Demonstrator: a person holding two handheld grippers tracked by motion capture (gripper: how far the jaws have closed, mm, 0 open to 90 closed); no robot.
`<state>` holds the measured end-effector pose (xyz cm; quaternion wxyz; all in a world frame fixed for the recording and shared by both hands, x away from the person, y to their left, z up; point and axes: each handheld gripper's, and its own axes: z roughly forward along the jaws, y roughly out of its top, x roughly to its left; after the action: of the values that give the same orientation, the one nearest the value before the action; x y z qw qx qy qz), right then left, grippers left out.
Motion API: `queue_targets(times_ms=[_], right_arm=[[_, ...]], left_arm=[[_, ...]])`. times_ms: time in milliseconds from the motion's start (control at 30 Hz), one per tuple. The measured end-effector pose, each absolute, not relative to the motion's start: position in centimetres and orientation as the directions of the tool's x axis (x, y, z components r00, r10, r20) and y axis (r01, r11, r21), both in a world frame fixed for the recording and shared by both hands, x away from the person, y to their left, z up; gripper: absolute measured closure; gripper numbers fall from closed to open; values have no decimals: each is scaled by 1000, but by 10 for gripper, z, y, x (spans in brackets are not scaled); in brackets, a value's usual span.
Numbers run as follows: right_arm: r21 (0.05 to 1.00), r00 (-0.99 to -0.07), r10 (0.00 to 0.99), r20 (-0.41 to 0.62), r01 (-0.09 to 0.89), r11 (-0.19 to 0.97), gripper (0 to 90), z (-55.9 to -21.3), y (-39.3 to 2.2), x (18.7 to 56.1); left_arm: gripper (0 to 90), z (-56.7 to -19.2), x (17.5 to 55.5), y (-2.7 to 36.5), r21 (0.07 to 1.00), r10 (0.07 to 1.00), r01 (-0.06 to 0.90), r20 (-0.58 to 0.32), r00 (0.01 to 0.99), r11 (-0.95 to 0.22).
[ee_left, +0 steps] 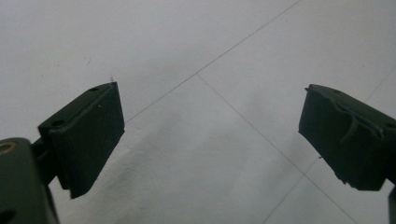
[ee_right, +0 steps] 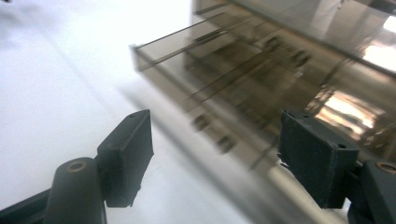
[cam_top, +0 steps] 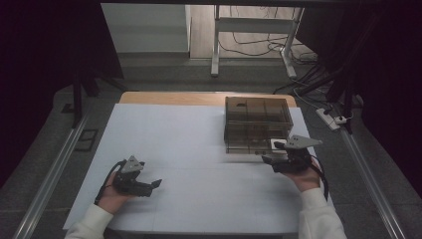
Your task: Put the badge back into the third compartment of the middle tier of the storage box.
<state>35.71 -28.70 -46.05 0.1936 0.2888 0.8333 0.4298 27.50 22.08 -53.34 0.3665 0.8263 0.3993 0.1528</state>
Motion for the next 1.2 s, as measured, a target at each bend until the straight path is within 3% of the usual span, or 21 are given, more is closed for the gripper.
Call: queue_targets(times_ms=[600, 1200], right_arm=[[790, -787, 617, -25, 363, 494, 258, -499, -295, 311], [786, -796, 604, -41, 348, 511, 247, -502, -291, 313]], left_arm=[[68, -534, 274, 220, 722, 774, 549, -29, 633, -422], [68, -532, 274, 222, 728, 786, 554, -35, 618, -403]])
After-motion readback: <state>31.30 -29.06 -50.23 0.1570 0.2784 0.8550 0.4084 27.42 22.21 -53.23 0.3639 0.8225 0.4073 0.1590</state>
